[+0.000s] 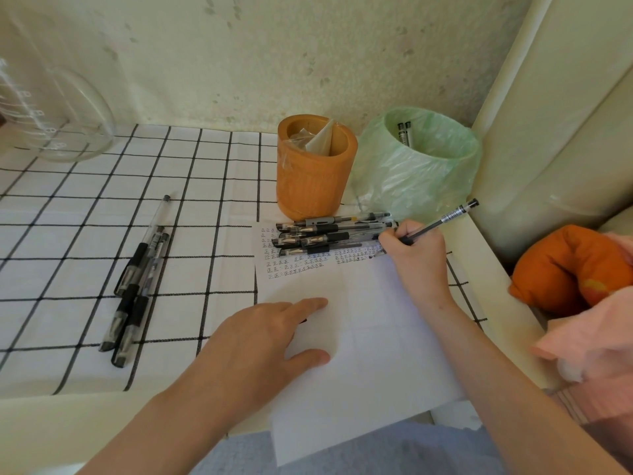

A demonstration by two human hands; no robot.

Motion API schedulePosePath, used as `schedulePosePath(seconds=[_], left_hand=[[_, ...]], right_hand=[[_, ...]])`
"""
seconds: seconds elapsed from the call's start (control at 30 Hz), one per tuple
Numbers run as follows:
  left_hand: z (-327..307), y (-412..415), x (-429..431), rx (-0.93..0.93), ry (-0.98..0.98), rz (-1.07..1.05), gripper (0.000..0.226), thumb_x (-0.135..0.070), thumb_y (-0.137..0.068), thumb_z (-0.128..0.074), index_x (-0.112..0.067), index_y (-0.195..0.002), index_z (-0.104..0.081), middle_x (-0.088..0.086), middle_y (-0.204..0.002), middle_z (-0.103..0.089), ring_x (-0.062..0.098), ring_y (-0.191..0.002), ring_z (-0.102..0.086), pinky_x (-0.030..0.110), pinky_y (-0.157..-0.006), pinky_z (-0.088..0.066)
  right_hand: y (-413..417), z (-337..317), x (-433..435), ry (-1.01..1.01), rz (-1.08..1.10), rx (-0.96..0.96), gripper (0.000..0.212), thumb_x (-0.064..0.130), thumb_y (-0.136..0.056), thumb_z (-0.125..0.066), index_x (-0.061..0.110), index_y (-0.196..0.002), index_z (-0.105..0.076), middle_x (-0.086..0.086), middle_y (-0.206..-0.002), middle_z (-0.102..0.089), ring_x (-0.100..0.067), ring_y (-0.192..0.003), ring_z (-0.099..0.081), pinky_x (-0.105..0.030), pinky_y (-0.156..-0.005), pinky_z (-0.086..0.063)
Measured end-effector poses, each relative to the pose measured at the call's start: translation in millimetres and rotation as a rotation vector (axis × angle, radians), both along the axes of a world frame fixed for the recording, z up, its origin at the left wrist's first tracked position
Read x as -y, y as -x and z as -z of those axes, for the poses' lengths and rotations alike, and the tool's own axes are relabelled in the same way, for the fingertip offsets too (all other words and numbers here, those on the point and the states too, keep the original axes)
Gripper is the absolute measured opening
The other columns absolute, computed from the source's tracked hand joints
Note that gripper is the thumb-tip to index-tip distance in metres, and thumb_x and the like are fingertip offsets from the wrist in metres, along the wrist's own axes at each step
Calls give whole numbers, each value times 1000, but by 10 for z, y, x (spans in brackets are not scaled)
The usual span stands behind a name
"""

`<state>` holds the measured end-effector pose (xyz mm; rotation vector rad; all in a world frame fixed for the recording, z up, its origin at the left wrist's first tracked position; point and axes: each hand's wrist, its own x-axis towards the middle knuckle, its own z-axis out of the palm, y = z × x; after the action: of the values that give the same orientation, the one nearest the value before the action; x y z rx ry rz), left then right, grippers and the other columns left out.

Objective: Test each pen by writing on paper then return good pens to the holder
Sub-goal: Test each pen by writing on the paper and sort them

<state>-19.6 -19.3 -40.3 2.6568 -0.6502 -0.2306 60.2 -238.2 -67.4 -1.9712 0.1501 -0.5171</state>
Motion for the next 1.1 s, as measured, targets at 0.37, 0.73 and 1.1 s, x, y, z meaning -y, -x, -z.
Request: schedulePosePath(seconds=[0.37,0.73,1.1], left_hand=[[5,-6,-5,2,3,0,61,-60,-84,-45,-50,-138,-19,-22,-70,-33,4,-72,-37,16,-62,-29],[1,-7,7,-1,13,-4,60,-59,-84,-46,-49,-138,-20,-21,-69,-33,5,-74,-36,17,-66,-28],[-26,5,11,-8,15,-17,60,-59,-84,-47,-49,-138,-21,-20,-67,-32,6,-72,-35,16,-64,-27]], right_hand=[[1,-8,-7,6,-2,-25,37,-5,-78,-59,10,-53,-35,1,-50,-25,-6,-48,-21,-14,-45,-22],[1,1,13,-30,10,-7,38,-5,-78,-58,11,-54,-33,9,-44,-24,-5,-49,-20,-16,-46,-21],[14,-11,-7,-18,-8,-6,33,-6,-78,-58,1,-54,-36,2,-50,-23,-7,-50,-20,-15,-46,-21]])
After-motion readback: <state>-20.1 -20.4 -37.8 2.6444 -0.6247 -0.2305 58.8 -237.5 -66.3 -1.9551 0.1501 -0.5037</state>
